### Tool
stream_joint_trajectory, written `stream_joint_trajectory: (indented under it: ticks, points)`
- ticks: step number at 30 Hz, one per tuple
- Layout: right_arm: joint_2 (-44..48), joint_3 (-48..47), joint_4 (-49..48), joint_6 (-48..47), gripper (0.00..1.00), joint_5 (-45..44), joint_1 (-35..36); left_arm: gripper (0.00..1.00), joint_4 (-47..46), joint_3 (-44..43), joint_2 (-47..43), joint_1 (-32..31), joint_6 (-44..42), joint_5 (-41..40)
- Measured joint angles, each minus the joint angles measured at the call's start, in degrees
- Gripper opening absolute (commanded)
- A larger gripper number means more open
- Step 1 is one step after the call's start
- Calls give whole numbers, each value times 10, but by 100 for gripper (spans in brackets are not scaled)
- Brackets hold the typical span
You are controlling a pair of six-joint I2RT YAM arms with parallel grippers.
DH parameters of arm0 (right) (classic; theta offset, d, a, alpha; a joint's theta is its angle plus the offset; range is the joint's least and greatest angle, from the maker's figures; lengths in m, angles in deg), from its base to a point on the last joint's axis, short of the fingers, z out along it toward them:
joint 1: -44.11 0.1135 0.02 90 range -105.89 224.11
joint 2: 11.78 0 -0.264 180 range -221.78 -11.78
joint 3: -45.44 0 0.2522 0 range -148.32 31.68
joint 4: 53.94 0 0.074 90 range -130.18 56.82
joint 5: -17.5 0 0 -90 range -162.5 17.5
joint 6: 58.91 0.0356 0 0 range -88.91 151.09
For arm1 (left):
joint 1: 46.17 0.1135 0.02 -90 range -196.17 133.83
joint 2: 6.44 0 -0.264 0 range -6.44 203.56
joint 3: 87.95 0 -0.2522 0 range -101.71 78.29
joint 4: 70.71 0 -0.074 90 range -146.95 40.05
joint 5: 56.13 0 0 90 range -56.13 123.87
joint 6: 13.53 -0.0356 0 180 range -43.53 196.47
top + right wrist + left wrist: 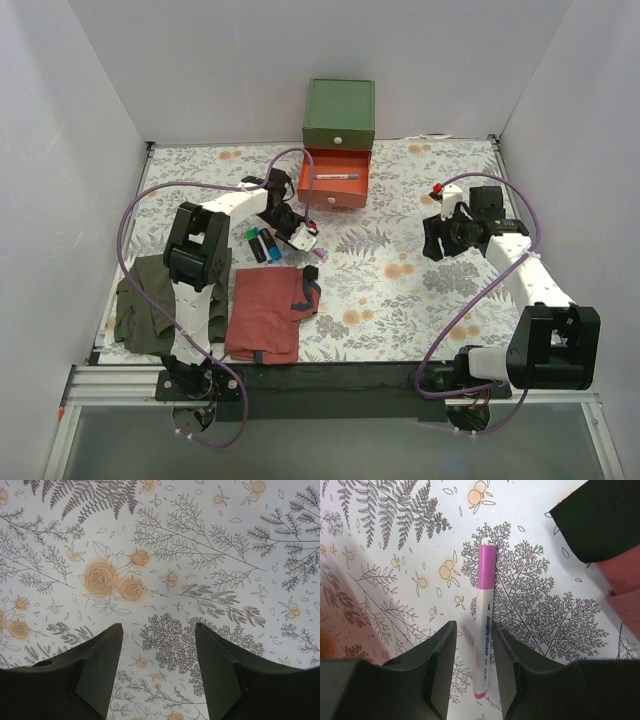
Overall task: Sort the stationery into containers
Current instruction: Pick up the pen from the center of the board.
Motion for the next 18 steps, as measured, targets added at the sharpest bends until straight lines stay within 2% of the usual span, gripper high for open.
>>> stream_joint_trajectory:
  ticks: [8,15,18]
  points:
    - [-10,-2,0,0,68,-4,0,26,34,-37,25,-1,-17,-10]
    - [-26,-11,3,-3,68,-4,0,23,182,-206,121,-3,-39,-27]
    - [-31,-18,4,-7,68,-4,0,23,207,-225,132,-6,-42,-37]
